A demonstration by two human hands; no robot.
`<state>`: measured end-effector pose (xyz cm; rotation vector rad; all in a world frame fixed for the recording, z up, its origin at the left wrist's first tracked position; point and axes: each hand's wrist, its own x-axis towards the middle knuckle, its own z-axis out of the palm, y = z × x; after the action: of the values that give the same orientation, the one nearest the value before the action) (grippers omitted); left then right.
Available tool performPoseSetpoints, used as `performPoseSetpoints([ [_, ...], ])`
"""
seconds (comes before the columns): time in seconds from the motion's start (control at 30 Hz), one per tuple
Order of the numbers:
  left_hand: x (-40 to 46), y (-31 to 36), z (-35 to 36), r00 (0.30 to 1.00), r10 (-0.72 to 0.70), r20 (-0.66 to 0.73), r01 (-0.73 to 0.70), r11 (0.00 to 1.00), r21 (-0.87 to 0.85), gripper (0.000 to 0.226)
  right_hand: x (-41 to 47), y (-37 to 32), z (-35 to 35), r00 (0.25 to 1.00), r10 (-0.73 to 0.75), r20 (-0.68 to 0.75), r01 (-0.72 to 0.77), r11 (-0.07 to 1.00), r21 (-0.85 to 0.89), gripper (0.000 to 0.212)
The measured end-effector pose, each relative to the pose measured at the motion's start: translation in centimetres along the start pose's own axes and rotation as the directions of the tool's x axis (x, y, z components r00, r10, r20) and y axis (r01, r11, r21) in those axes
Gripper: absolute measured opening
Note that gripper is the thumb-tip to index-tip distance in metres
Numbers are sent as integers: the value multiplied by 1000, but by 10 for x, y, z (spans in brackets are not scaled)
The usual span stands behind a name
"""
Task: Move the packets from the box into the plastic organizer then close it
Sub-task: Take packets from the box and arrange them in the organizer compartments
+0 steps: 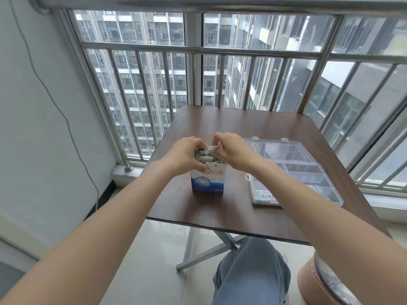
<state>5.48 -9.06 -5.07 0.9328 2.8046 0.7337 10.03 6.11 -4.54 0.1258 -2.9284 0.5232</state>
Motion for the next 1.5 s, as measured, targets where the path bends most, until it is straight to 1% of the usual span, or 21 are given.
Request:
performPoseSetpoints([
  [0.1,0,2,-1,1000,-4,1,4,1000,11,69,-2,-1,-10,998,2,69,-8,995,95,14],
  [0.17,-1,2,-1,1000,-4,-2,4,1000,14,68,-5,-2,-9,997,22,74,-31,992,124,14],
  [0.3,-3,4,-2,1000,1,3,-1,1000,21,65,-4,-1,-2,1000,21,-10,-20,994,104,18],
  [0.4,-5,7,-3,1000,-2,2,2,999,35,62,0,3,-3,985,59,-165,-21,974,226,17],
  [0.47,-5,5,-3,1000,-6,3,6,1000,22,60,-1,6,-9,960,134,-244,-34,927,374,13],
  [0.53,-3,4,-1,999,10,33,-11,999,37,60,-6,11,-18,930,247,-273,-71,849,524,11],
  [0.57,-3,4,1,999,13,45,-15,998,61,65,-8,13,-21,917,289,-273,-81,808,584,10],
  [0.63,-8,9,3,999,11,40,-15,996,89,89,-15,17,-25,895,357,-267,-90,731,677,10],
  [0.67,-11,16,4,1000,16,-8,-16,998,53,96,-20,20,-27,885,385,-263,-91,696,712,9],
  [0.7,-13,23,3,995,30,-94,-30,1000,-2,96,-25,20,-28,882,403,-246,-91,656,749,9],
  [0.77,-18,45,2,956,100,-276,-136,984,-113,78,-40,25,-33,894,398,-204,-76,585,807,10],
  [0.8,-19,57,1,941,124,-315,-185,967,-173,67,-48,28,-37,907,377,-187,-62,558,828,11],
  [0.87,-20,83,2,952,144,-272,-227,924,-308,47,-64,34,-45,927,340,-160,-36,505,863,13],
  [0.97,-20,106,14,980,160,-115,-191,921,-340,31,-85,43,-52,931,333,-149,-18,450,893,12],
  [1.03,-22,114,26,988,147,44,-102,841,-531,28,-98,53,-54,915,372,-159,-35,465,884,14],
  [1.1,-23,120,37,981,153,121,-33,743,-669,26,-109,62,-54,890,423,-172,-70,497,865,16],
  [1.2,-19,130,53,989,128,78,-38,716,-697,27,-123,77,-55,852,487,-193,-95,506,857,14],
  [1.27,-17,136,64,994,104,46,-42,708,-705,25,-130,88,-57,841,512,-174,-128,500,856,8],
  [1.33,-15,139,72,998,66,22,-28,667,-745,20,-134,96,-61,830,539,-140,-160,473,867,9],
  [1.4,-12,142,78,999,34,0,-21,628,-778,13,-138,106,-64,826,556,-94,-162,394,905,8],
  [1.5,-11,146,86,1000,-6,-8,-3,592,-806,7,-144,118,-61,831,556,27,-181,223,958,3],
])
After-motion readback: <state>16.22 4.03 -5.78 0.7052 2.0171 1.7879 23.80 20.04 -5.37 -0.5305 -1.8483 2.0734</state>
